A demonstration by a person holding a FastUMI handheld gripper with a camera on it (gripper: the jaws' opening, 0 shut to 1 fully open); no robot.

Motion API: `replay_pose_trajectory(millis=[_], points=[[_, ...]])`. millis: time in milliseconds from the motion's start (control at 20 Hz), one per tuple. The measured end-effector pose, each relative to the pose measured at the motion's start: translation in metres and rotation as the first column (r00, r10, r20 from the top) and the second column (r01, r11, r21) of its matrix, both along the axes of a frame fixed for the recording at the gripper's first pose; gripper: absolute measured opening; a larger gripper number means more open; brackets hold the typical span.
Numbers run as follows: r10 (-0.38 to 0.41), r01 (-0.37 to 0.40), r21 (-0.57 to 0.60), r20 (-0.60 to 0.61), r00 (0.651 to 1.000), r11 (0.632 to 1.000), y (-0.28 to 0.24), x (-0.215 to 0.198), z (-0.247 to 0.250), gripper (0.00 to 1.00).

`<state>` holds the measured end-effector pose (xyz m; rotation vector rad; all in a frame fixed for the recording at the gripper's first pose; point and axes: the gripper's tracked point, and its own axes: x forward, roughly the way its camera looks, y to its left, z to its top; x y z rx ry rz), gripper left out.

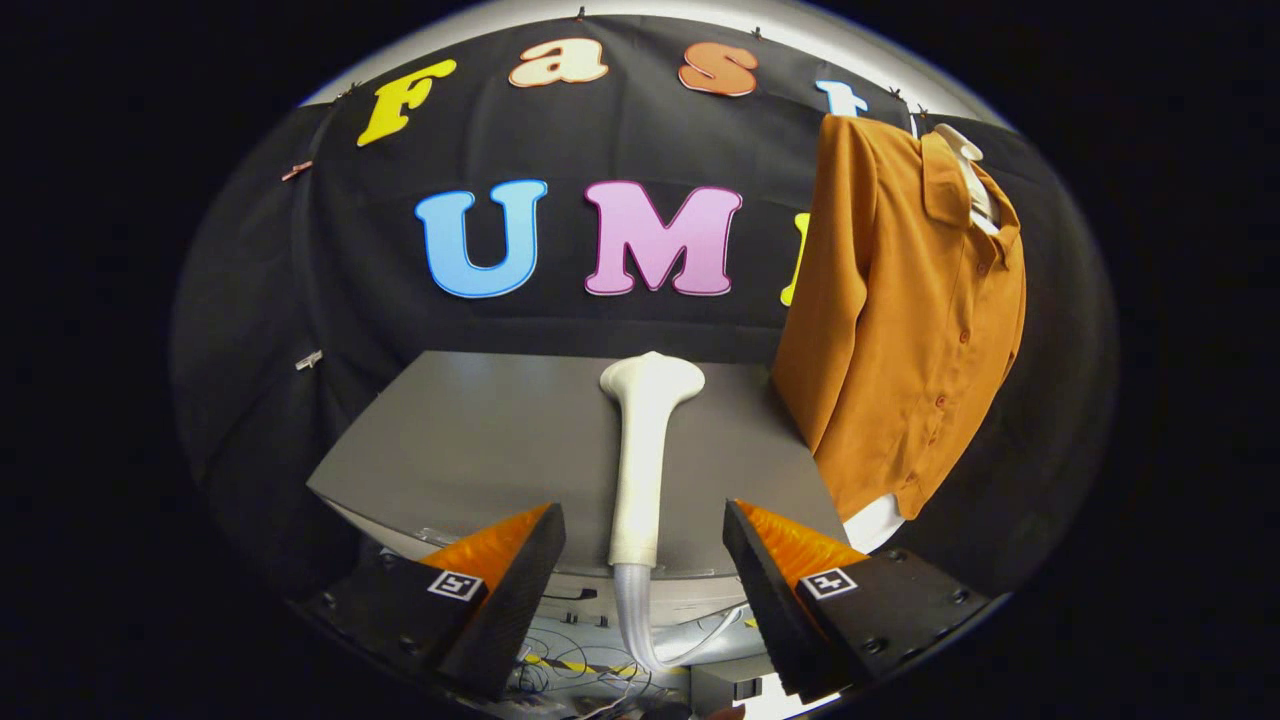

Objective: Iron the clothes twice with a garment steamer, once on the left side and once on the right side.

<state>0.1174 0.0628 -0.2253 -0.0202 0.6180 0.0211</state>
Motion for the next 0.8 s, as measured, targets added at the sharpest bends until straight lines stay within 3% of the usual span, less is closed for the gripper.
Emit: replay_pose_trajectory(millis=[150, 200, 250, 300, 450, 550, 700, 800], points=[[-0.008, 0.008, 0.004, -0.072, 0.997, 1.0, 0.006, 0.015, -0.03, 0.98], [-0.009, 0.01, 0.008, -0.098, 0.995, 1.0, 0.009, 0.018, -0.039, 0.92], [-0.009, 0.01, 0.015, -0.12, 0.993, 1.0, 0.011, 0.021, -0.048, 0.77], [-0.017, 0.018, 0.009, -0.139, 0.99, 1.0, 0.011, 0.023, -0.054, 0.72], [-0.033, 0.034, 0.001, -0.161, 0.986, 0.999, 0.008, 0.03, -0.072, 0.69], [-0.038, 0.044, 0.034, -0.153, 0.987, 0.998, 0.008, 0.029, -0.063, 0.4], [0.029, -0.024, 0.057, -0.093, 0.995, 0.998, 0.018, 0.034, -0.063, 0.3], [0.022, -0.018, 0.078, -0.05, 0.999, 0.997, 0.012, 0.031, -0.057, 0.27]])
